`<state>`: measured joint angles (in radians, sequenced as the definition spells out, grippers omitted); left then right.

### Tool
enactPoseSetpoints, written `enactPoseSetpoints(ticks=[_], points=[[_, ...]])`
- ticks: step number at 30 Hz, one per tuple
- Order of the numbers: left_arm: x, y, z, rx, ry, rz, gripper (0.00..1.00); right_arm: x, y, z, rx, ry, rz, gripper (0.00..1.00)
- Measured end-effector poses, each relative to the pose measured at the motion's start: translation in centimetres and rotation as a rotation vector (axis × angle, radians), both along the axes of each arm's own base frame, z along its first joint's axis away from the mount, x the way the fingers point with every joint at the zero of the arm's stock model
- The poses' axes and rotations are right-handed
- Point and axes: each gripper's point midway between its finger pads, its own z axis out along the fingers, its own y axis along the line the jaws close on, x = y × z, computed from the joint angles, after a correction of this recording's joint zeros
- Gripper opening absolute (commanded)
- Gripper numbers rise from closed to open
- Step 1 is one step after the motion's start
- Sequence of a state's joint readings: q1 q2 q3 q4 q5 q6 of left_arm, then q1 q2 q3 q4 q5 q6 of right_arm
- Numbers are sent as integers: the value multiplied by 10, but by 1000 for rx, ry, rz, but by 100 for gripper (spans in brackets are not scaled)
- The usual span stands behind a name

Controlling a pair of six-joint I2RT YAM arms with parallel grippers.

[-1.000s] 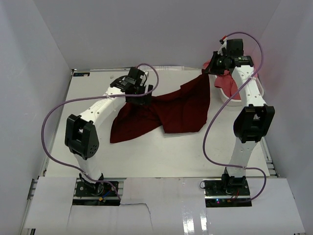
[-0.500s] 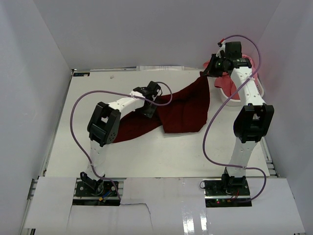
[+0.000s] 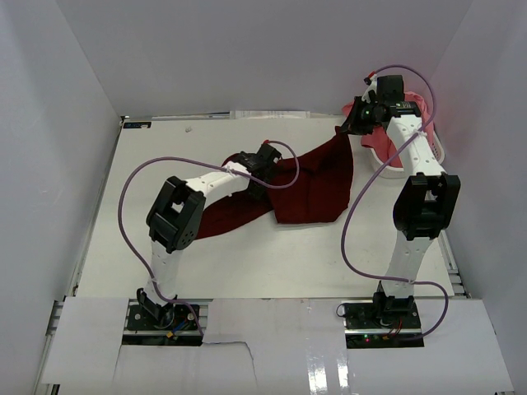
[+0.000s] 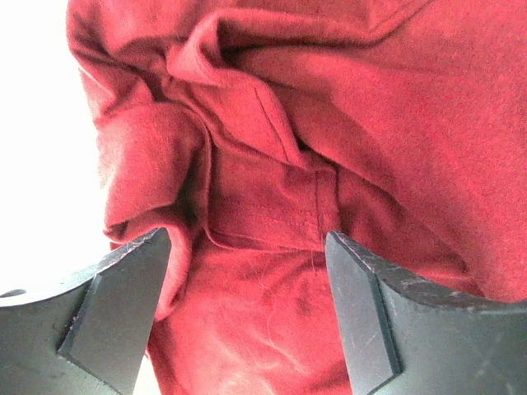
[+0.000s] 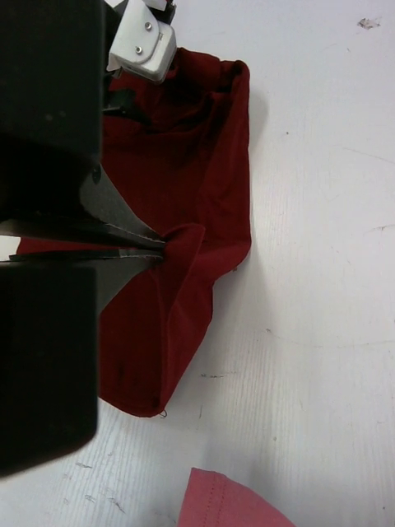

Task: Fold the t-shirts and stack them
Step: Flatten out the tshirt

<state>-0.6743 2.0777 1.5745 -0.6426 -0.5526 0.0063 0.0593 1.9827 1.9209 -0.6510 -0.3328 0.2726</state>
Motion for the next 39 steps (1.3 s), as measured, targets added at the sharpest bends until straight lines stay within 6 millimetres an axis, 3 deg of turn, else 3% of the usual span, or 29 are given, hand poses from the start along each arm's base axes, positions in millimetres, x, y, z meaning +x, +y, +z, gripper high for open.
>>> enactPoseSetpoints(ticks=[5, 18, 22, 26, 39], points=[[4, -2, 3, 10, -19, -27, 78, 0, 1, 0, 3, -2, 3, 8], [3, -24, -6, -36, 23, -90, 77, 0, 0, 0, -1, -5, 8, 8], [4, -27, -10, -40, 33, -95, 68, 0, 0, 0, -4, -7, 11, 8], [6, -27, -24, -20, 51, -91, 66, 0, 0, -2, -6, -5, 13, 8], [9, -25, -23, -13, 30, -63, 63, -2, 1, -11, -8, 10, 17, 8]])
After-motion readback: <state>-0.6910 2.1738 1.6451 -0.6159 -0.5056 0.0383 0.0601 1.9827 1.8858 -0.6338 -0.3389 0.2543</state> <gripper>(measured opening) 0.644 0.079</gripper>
